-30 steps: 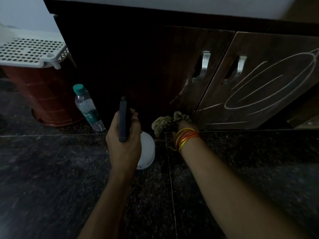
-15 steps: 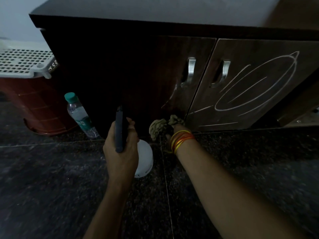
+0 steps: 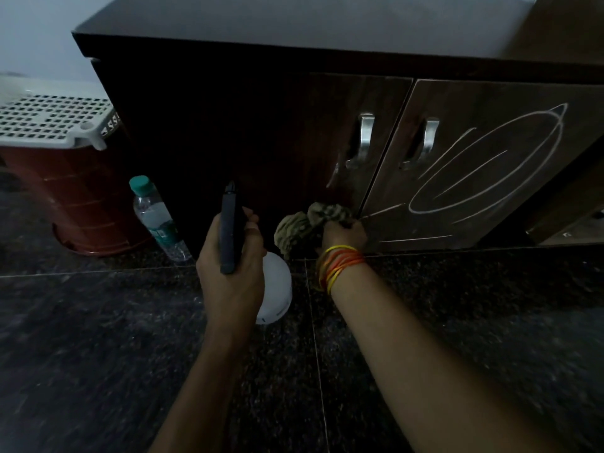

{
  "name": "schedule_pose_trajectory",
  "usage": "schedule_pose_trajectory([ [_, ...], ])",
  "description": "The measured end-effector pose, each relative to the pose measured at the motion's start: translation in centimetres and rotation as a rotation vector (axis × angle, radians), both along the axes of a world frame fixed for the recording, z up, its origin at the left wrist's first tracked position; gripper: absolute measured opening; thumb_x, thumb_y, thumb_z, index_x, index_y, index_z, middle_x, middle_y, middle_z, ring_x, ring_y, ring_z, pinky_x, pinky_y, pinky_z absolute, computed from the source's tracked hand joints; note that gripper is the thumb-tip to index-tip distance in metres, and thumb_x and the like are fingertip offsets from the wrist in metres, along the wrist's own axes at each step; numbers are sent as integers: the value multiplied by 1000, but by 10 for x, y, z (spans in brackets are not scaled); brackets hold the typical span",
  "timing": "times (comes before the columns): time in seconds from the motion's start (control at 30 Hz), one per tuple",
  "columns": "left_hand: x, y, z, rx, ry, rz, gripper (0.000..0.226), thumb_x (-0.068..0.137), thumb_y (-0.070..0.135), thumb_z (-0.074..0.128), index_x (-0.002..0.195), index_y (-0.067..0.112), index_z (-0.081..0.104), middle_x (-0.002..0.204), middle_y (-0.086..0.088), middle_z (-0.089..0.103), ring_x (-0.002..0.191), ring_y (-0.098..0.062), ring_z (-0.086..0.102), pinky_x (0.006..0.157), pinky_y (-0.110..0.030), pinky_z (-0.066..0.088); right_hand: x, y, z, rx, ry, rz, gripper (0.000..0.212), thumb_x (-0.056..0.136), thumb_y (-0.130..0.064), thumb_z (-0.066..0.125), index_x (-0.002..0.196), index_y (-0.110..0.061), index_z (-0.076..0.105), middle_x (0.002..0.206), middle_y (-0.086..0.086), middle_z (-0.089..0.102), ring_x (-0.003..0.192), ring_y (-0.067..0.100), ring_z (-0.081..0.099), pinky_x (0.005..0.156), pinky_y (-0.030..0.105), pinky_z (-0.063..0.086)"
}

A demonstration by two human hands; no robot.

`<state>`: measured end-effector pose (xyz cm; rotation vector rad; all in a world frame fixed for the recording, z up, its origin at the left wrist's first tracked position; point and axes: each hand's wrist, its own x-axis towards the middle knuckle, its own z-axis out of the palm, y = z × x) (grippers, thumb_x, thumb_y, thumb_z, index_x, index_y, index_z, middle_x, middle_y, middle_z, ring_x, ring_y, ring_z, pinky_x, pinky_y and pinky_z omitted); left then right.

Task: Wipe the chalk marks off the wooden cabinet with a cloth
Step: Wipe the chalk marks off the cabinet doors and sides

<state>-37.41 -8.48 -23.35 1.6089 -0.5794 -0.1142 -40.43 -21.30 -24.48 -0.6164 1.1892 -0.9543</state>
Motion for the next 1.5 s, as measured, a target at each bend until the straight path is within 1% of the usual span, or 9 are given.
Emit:
schedule_pose_trajectory([
  [0.1,0,0,6,-9,-20,-5,23,101,12,48,116,-1,59,93,-15,59,79,-26,56,62,-7,41,0,-4,17,-63,-5,-3,20,78,15,52,85,-2,59,72,10,59,76,33,61,74,52,54],
  [0.23,-3,2,11,-14,-44,-14,23,101,11,47,116,-4,58,84,-17,57,70,-21,54,58,-10,39,9,-6,42,-180,35,-14,30,71,7,64,65,-20,52,70,7,60,75,32,62,73,52,56],
  [0.33,-5,7,13,-7,-35,-32,24,101,11,48,117,-5,57,86,-19,58,74,-26,56,61,-13,40,6,2,37,-205,130,-60,24,73,7,63,75,-17,62,82,10,67,74,22,61,72,36,55],
  [0.47,-5,13,16,-3,-19,-29,25,100,10,48,120,-4,57,99,-19,62,83,-31,57,63,-7,43,-1,8,18,-153,224,-68,23,79,11,53,100,7,63,102,24,66,86,26,59,81,35,49],
  [0.7,-5,12,24,-33,15,-10,24,100,11,48,119,-1,57,104,-14,64,82,-26,58,64,-6,44,0,8,49,-319,240,-97,32,78,2,55,103,-15,66,94,6,68,84,21,63,74,28,53],
  [0.93,-8,15,27,-9,4,-12,21,99,9,49,115,0,60,91,-15,62,71,-11,58,61,-7,42,0,16,51,-277,352,-119,31,80,0,52,103,-13,68,103,12,69,94,28,63,68,19,44],
  [1.07,-9,14,28,4,-9,-3,23,99,9,49,117,-2,59,89,-14,60,70,-2,58,61,-6,43,8,22,73,-331,298,-123,29,77,2,54,94,-14,71,94,10,71,87,26,66,75,33,56],
  [1.33,-9,14,28,42,-17,-8,20,99,7,49,107,-7,60,84,-12,59,73,-2,59,62,-4,41,14,32,82,-570,389,-187,27,75,4,54,87,-17,66,95,4,68,90,21,62,80,38,54],
  [1.5,-8,14,29,16,-12,-17,21,99,10,49,112,-1,60,85,-11,59,73,-9,58,61,-8,43,14,22,109,-685,384,-218,29,74,2,56,94,-15,69,96,5,67,88,20,60,74,24,48],
])
